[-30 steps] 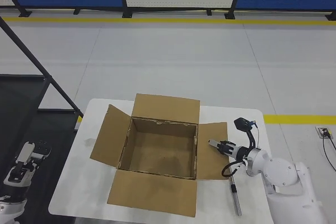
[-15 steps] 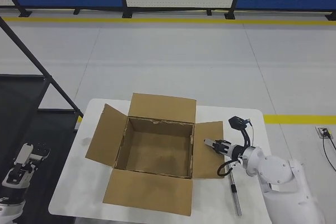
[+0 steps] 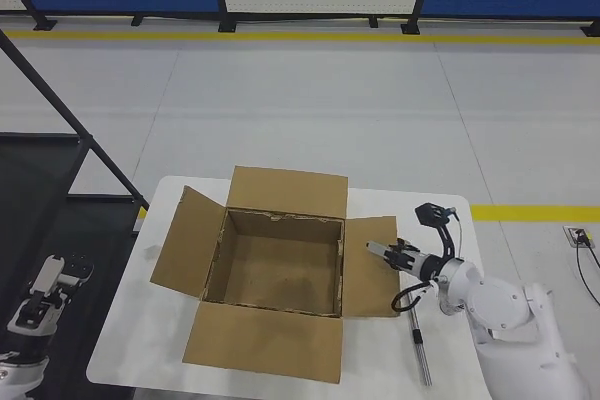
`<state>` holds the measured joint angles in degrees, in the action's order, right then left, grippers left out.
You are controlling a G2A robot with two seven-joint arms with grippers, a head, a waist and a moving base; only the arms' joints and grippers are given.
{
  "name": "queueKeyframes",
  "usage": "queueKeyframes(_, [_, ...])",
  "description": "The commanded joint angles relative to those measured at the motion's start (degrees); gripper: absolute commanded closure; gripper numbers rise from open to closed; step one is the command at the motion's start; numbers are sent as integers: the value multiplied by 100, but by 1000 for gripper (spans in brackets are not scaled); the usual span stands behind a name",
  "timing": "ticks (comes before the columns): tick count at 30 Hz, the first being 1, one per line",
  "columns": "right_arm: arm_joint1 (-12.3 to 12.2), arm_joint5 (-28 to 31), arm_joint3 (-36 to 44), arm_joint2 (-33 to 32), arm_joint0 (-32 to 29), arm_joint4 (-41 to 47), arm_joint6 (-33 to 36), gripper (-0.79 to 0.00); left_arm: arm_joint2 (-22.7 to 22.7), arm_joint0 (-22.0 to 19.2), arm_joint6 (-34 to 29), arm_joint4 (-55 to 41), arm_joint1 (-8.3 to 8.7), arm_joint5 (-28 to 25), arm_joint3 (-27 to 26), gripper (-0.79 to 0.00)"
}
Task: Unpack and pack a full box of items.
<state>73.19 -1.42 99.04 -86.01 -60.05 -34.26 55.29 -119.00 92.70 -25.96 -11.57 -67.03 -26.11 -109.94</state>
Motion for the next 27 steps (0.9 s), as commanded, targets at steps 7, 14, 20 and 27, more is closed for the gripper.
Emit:
queueKeyframes(7, [-172, 672, 1397, -692, -1068, -319, 120, -785, 27, -109, -38, 35, 23, 102, -11, -785])
queueKeyframes(14, [-245, 1129, 1957, -918, -1576, -358, 409, -785, 48, -156, -130, 11, 37, 193, -26, -785])
queueKeyframes(20, [-245, 1129, 1957, -918, -1576, -358, 409, -785, 48, -156, -130, 11, 37, 193, -26, -785])
queueKeyframes(27, [-245, 1129, 1957, -918, -1576, -358, 409, -785, 48, -156, -130, 11, 37, 193, -26, -785])
